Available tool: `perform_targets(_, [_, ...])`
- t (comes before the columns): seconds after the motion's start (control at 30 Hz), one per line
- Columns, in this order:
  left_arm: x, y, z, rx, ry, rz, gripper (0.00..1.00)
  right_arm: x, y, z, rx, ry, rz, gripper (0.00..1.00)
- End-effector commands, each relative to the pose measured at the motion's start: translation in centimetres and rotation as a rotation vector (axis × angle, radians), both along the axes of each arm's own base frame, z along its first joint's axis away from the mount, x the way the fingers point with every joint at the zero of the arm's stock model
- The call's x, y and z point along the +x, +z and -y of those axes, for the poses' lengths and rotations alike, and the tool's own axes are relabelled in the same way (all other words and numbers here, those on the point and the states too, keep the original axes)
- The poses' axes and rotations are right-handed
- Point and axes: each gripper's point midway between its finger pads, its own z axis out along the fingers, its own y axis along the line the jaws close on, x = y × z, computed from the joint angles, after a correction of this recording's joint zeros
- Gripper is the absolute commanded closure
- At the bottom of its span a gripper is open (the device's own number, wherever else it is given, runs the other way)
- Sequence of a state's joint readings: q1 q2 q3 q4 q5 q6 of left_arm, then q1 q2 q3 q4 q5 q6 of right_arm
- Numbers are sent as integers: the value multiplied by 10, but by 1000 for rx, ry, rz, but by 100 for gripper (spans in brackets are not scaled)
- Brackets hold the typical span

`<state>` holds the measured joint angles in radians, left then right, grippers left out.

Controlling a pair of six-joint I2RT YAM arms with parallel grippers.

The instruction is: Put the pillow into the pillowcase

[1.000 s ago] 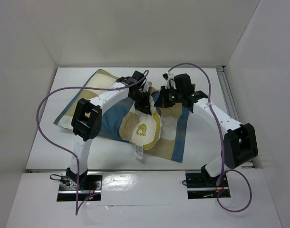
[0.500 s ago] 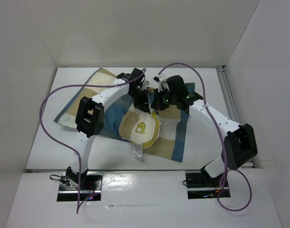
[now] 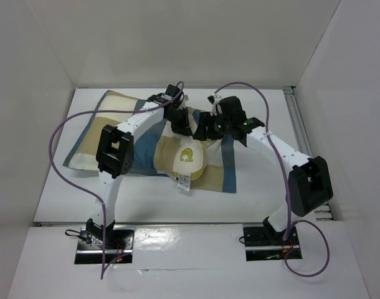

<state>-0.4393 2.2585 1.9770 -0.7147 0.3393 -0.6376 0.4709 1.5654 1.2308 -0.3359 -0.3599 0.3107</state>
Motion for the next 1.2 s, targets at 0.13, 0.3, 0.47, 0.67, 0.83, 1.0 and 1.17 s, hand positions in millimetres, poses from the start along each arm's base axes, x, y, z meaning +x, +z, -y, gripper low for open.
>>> perform_targets(0.13, [2,35,-17,81,18,103,87,12,53,61,35,-280,152,37])
perform_targets(0.3, [-15,88,-13,131,-54,246,36,-14,35,101,-16,-395,96,30])
perform_targets(0.47, [-53,100,-4,258,-160,307,0,-32,12,124,-18,-464,33,23])
perform_targets(0.67, [-104,57,9,565,-235,304,0,-41,-8,133,31,-484,-30,22])
perform_targets(0.83, [-124,16,-4,672,-207,229,0,-40,-3,140,54,-497,-27,22])
perform_targets(1.0, [-110,-3,-15,770,-174,221,38,-37,1,131,97,-454,-3,24])
perform_targets(1.17, [-84,34,-27,710,-144,233,100,-30,0,106,249,-392,-13,31])
